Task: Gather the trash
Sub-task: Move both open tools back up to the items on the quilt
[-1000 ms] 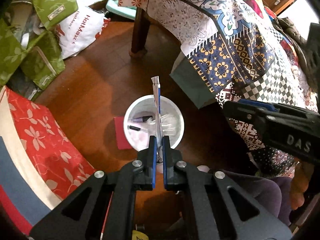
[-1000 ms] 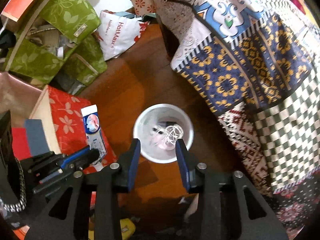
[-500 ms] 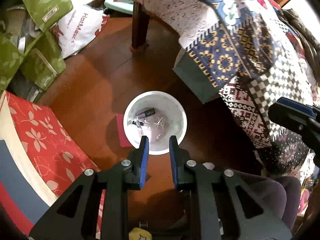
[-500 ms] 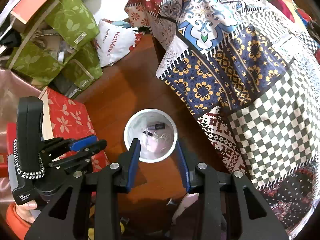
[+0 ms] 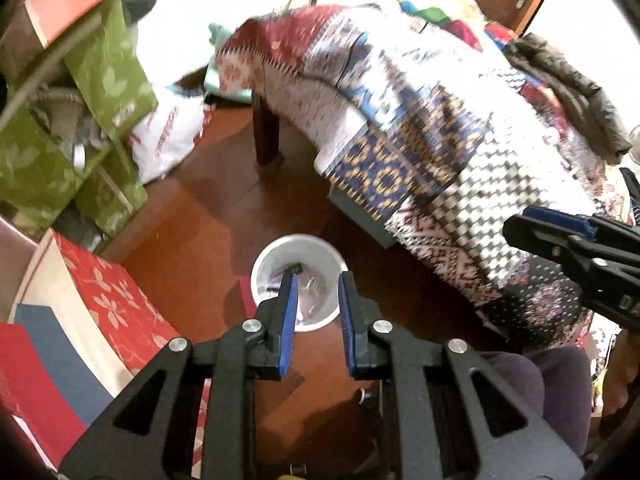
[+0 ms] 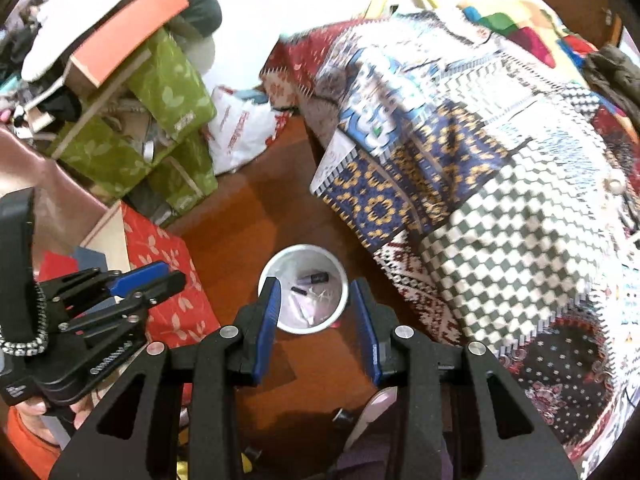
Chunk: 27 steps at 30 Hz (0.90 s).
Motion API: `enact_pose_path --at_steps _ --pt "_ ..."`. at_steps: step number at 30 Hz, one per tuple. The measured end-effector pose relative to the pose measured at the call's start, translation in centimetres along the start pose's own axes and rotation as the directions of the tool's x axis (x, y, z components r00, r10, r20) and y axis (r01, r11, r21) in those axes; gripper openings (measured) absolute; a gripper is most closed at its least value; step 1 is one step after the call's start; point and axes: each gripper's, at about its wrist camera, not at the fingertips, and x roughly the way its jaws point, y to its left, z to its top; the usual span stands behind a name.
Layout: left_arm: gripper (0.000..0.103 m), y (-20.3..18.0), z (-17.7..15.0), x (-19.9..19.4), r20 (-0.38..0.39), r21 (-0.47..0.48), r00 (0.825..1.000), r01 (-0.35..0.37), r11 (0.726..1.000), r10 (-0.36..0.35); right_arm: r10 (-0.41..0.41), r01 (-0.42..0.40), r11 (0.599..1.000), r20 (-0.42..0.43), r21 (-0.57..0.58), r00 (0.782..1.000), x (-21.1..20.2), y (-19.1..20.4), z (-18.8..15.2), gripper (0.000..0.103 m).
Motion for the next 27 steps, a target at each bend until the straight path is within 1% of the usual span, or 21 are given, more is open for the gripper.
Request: enact_pose_path --at_steps 3,7,12,15,19,21,24,27 --pt "0.018 -1.8 0.7 -2.4 0.055 0.019 0.998 0.009 1.0 -0.01 -0.016 0.015 1.0 0.058 0.017 0.998 -2.6 -0.9 -0.4 0.033" --pt "0.018 -4.9 1.5 -5.1 0.122 0.06 0.992 0.022 0.998 -0.029 -0.033 0.028 0.999 0.118 0.037 0.992 -6.3 -2.9 -1.0 0.033" --pt "0.018 -10.5 2.6 -7.7 0.191 0.131 0.979 0.052 0.99 -0.076 -0.053 0.037 0.996 0.201 0.081 0.978 -10.6 -6.0 -2.0 0.033" --pt "0.019 -14.1 3.2 -8.4 0.214 0.173 0.971 0.072 0.982 -0.109 -0.083 0.055 0.992 0.249 0.117 0.965 -13.1 -8.4 -2.8 0.033" --pt "0.02 -18.7 3.9 -8.8 0.221 0.235 0.963 0.101 0.967 -0.155 -0.156 0.111 0.981 0.298 0.16 0.942 -15.9 -11.8 -4.0 0.033" --pt "0.023 -21.1 4.2 -8.6 0.219 0.271 0.96 0.111 0.956 -0.173 -0.184 0.133 0.975 0.308 0.18 0.933 -16.8 -13.4 -4.5 0.033" --pt "0.024 -25.0 4.9 -8.0 0.206 0.327 0.958 0.125 0.937 -0.199 -0.23 0.167 0.962 0.314 0.215 0.921 -17.8 -16.2 -5.4 0.033" --pt "0.024 -28.0 5.4 -7.1 0.189 0.363 0.956 0.142 0.921 -0.222 -0.278 0.2 0.944 0.307 0.261 0.91 -18.5 -19.3 -6.3 0.033"
